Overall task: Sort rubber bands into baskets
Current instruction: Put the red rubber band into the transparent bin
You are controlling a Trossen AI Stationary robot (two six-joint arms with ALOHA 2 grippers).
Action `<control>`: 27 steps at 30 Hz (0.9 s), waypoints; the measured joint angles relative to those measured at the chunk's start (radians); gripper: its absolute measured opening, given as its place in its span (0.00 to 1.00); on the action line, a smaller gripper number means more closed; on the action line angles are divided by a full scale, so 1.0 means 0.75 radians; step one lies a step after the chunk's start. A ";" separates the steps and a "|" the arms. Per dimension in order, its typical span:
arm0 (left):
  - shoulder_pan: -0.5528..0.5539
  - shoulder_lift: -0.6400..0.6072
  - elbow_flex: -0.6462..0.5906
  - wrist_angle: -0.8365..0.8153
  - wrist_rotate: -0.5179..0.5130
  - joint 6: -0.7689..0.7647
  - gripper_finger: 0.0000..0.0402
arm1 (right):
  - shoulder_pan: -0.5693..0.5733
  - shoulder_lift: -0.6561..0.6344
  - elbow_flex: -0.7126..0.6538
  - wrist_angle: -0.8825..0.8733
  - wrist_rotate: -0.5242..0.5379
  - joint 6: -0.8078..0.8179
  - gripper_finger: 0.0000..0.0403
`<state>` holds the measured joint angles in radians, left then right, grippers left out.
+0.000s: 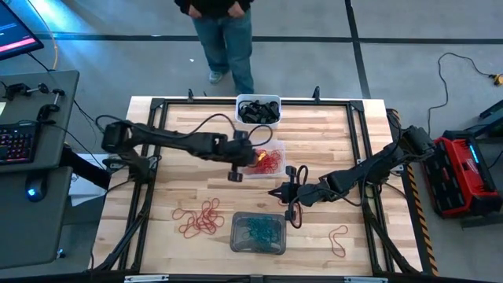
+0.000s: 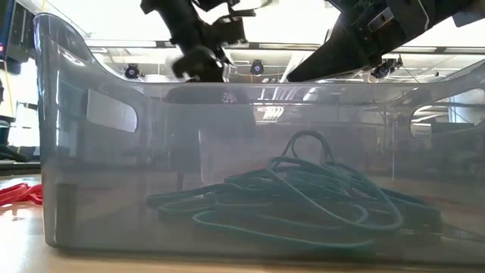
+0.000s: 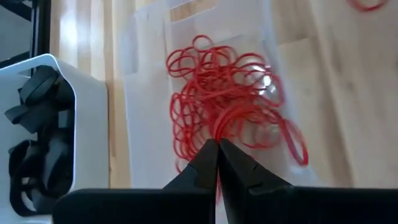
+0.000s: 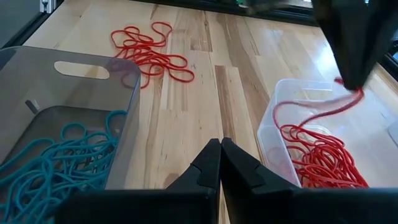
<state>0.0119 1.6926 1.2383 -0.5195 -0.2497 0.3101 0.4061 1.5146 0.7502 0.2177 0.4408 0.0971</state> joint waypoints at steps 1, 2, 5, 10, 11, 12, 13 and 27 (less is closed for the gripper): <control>0.010 0.027 0.017 0.001 0.000 0.018 0.00 | 0.000 0.000 0.001 -0.001 0.000 0.000 0.00; 0.020 0.049 0.031 0.003 0.000 0.034 0.00 | 0.000 0.000 0.000 -0.003 0.000 0.000 0.00; 0.041 0.108 0.065 0.004 0.000 0.077 0.00 | 0.000 0.000 0.000 -0.004 0.000 0.000 0.00; 0.062 0.160 0.076 0.010 0.002 0.103 0.00 | 0.000 0.000 0.000 -0.014 0.000 0.000 0.00; 0.064 0.160 0.076 0.008 0.005 0.104 0.00 | 0.000 0.000 0.000 -0.017 0.000 0.000 0.00; 0.064 0.160 0.076 0.006 0.012 0.103 0.00 | 0.000 0.000 0.000 -0.017 0.000 0.000 0.00; 0.064 0.159 0.076 0.005 0.022 0.100 0.00 | 0.000 0.000 0.000 -0.017 0.000 0.000 0.00; 0.019 0.125 0.076 -0.067 0.205 0.039 0.27 | 0.000 0.000 0.000 -0.025 -0.003 0.045 0.00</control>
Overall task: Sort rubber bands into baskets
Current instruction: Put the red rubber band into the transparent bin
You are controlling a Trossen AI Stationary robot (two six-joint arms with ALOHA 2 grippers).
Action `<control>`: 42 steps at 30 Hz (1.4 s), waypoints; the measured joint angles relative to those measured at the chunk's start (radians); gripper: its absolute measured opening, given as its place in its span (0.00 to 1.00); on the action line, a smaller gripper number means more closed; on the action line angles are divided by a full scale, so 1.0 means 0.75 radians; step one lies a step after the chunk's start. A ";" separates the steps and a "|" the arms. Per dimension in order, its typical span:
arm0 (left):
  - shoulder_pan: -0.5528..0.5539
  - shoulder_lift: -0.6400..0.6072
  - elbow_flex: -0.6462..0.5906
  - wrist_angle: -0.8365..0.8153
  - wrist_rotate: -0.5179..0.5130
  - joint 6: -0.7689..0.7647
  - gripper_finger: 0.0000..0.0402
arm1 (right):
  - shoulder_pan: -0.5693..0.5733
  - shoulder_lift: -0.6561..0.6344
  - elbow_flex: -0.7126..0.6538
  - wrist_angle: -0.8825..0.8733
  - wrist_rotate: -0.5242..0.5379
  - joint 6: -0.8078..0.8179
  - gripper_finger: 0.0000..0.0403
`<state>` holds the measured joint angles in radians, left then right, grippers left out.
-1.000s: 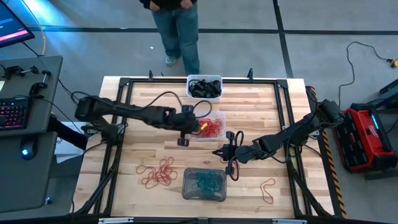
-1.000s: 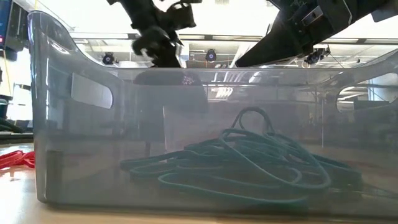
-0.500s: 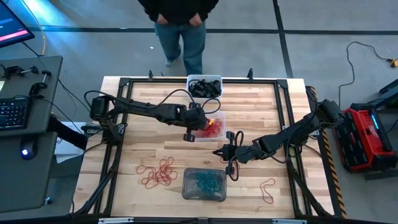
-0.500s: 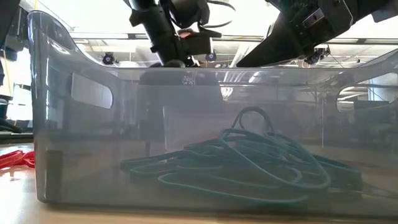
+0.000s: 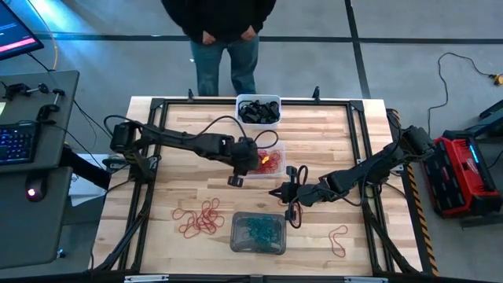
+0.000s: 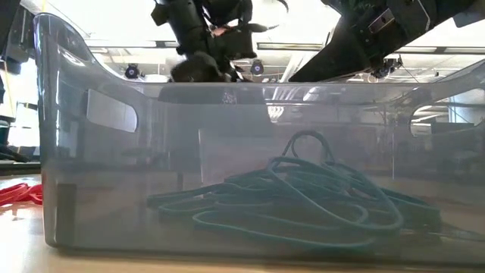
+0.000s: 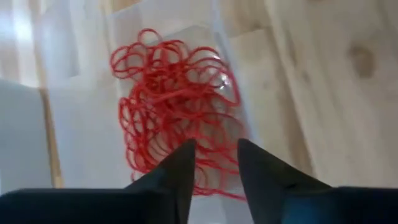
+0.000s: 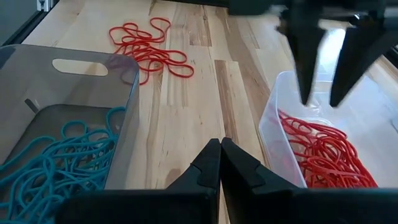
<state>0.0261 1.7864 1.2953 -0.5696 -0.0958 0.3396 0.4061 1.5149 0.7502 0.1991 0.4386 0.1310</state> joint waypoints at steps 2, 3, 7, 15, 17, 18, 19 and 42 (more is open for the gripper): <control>-0.014 -0.011 0.000 -0.007 0.017 -0.011 0.32 | 0.000 0.000 0.000 -0.001 -0.001 0.000 0.00; -0.021 -0.023 0.000 -0.005 0.019 -0.014 0.34 | 0.000 0.000 0.000 -0.001 -0.001 0.000 0.00; -0.052 -0.067 -0.007 0.000 0.022 -0.039 0.38 | 0.000 0.000 0.000 -0.001 -0.001 -0.010 0.00; -0.115 -0.141 -0.008 0.046 0.083 -0.091 0.39 | 0.000 0.000 0.000 -0.001 0.000 -0.022 0.00; -0.129 -0.153 -0.008 0.065 0.083 -0.094 0.39 | 0.000 0.000 0.000 0.000 0.000 -0.025 0.00; -0.137 -0.157 -0.008 0.072 0.083 -0.096 0.39 | 0.000 0.001 0.000 -0.001 0.000 -0.026 0.00; -0.143 -0.159 -0.008 0.079 0.083 -0.096 0.39 | 0.000 0.000 0.000 0.000 0.000 -0.033 0.00; -0.291 -0.496 -0.477 0.258 0.166 -0.283 0.39 | -0.064 0.001 0.000 0.000 -0.005 -0.059 0.00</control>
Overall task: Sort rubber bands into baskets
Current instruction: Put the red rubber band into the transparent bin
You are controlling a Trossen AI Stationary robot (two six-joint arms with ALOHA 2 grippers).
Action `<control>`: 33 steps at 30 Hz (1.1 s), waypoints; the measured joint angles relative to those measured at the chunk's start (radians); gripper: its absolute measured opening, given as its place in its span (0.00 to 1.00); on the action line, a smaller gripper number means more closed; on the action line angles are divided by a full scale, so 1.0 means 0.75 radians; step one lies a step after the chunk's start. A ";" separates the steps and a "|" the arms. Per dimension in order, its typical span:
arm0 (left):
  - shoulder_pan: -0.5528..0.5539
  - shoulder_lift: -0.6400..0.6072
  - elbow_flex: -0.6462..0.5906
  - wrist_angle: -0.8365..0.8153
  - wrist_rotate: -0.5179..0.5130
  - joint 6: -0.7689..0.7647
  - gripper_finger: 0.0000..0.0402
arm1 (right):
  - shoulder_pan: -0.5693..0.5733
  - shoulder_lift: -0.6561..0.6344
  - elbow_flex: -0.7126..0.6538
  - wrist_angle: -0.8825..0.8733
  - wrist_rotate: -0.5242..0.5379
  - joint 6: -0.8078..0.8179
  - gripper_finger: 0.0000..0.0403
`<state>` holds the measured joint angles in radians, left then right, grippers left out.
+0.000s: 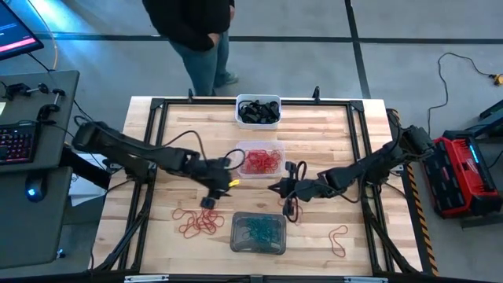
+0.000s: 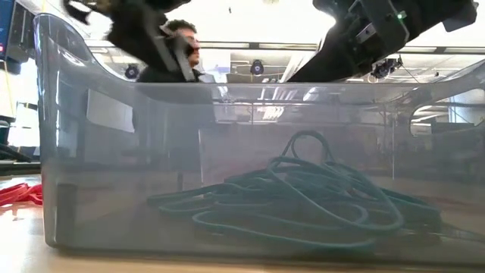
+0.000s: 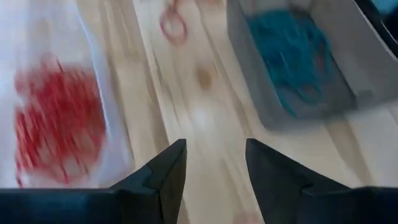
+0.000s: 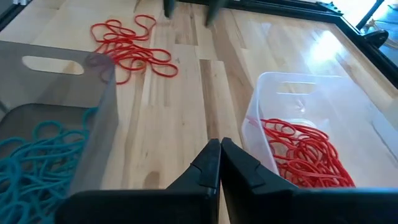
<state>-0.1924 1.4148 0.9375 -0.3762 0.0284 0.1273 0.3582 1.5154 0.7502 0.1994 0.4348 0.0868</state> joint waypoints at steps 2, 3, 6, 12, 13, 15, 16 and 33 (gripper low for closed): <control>-0.036 -0.067 -0.026 -0.106 -0.001 -0.070 0.39 | -0.015 0.000 0.000 0.000 -0.017 0.002 0.00; -0.057 -0.096 -0.035 -0.162 -0.002 -0.105 0.39 | -0.021 0.000 0.000 0.000 -0.028 0.002 0.00; -0.141 -0.152 -0.038 -0.357 0.019 -0.216 0.39 | -0.031 0.000 0.000 0.001 -0.033 0.002 0.00; -0.352 -0.167 -0.039 -0.626 0.053 -0.434 0.39 | -0.033 0.000 0.000 0.005 -0.033 -0.001 0.00; -0.385 -0.162 -0.039 -0.646 0.054 -0.469 0.39 | -0.033 0.000 0.000 0.005 -0.033 0.000 0.00; -0.445 -0.155 -0.039 -0.680 0.033 -0.538 0.39 | -0.033 0.000 0.000 0.005 -0.034 0.002 0.00; -0.472 -0.151 -0.039 -0.687 0.010 -0.572 0.39 | -0.033 0.000 0.000 0.005 -0.034 0.002 0.00; -0.639 -0.145 -0.343 -0.434 -0.078 -0.963 0.30 | -0.033 0.000 0.000 0.005 -0.035 0.012 0.00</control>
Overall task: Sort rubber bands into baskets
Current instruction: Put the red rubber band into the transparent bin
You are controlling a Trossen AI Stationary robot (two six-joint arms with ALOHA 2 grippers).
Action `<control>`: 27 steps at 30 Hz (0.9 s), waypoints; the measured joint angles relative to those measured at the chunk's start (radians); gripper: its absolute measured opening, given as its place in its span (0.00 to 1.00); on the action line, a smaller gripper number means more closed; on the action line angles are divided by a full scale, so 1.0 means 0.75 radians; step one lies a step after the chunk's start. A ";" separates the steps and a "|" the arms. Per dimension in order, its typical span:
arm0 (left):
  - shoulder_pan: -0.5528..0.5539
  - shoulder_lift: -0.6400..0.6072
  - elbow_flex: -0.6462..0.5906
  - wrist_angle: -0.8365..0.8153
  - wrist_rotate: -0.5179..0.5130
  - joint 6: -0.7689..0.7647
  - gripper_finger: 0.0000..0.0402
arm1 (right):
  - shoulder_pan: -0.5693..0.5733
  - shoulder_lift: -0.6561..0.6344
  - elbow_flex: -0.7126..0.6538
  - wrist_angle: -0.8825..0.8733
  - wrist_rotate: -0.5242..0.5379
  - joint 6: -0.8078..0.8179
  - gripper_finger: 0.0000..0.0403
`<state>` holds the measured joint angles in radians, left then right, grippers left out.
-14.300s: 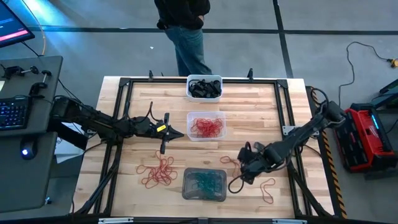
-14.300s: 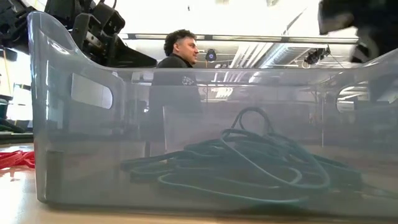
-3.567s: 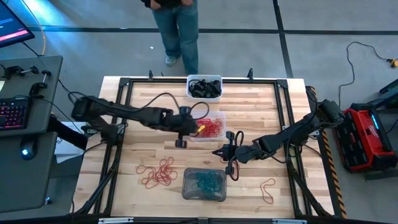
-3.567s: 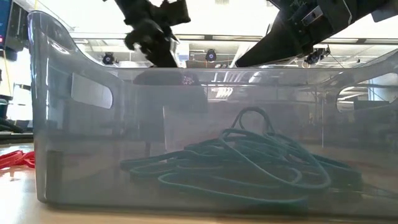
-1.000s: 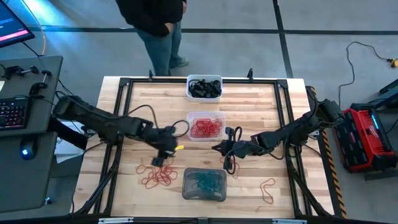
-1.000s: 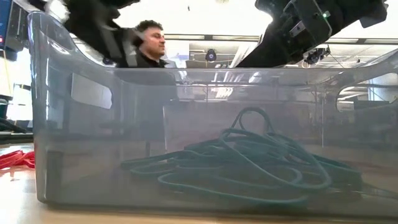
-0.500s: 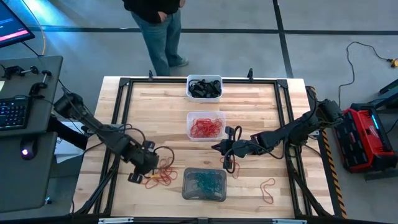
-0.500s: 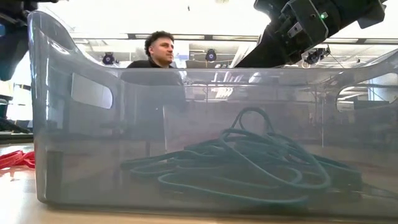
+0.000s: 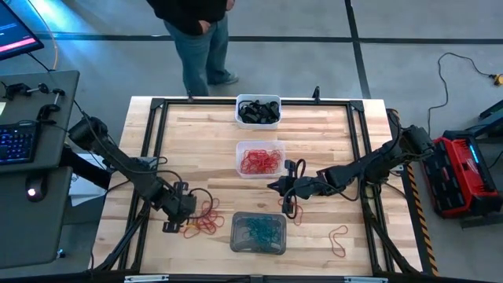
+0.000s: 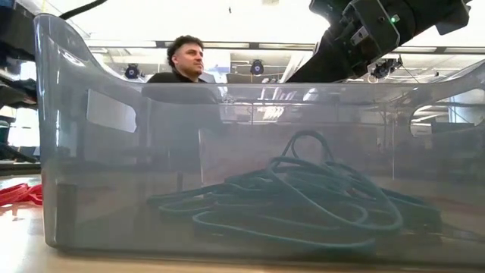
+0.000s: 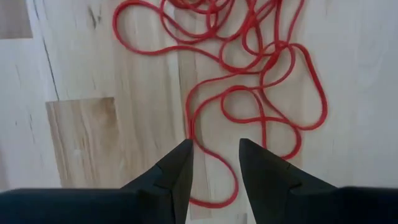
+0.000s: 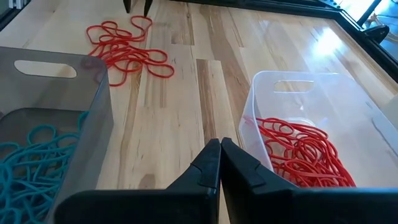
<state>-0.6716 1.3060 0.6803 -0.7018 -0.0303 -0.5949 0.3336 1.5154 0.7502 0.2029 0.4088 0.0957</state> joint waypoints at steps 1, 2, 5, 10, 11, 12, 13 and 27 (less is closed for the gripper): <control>0.000 0.000 -0.001 0.001 0.000 -0.011 0.30 | 0.000 0.000 0.000 0.000 0.000 0.001 0.00; 0.000 0.000 -0.002 0.006 0.000 -0.025 0.30 | 0.000 0.000 0.000 0.000 0.000 0.001 0.00; 0.001 -0.001 -0.018 0.007 -0.001 -0.054 0.30 | 0.000 0.000 0.000 0.000 0.000 0.001 0.00; 0.001 -0.001 -0.069 0.025 -0.007 -0.059 0.31 | 0.000 0.000 0.000 0.000 0.000 -0.002 0.00; 0.001 -0.001 -0.078 0.032 -0.006 -0.067 0.31 | 0.000 0.000 0.000 0.001 0.000 0.000 0.00; 0.001 -0.001 -0.086 0.038 -0.006 -0.075 0.31 | 0.000 0.000 0.000 0.000 0.000 0.000 0.00; 0.001 -0.001 -0.088 0.034 -0.006 -0.078 0.31 | 0.000 0.000 0.000 0.001 0.000 0.000 0.00; 0.002 0.128 -0.088 0.106 -0.067 -0.014 0.30 | 0.000 0.000 0.000 0.001 0.001 -0.002 0.00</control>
<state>-0.6704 1.4023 0.6143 -0.6225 -0.0806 -0.6057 0.3336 1.5154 0.7502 0.2039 0.4091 0.0941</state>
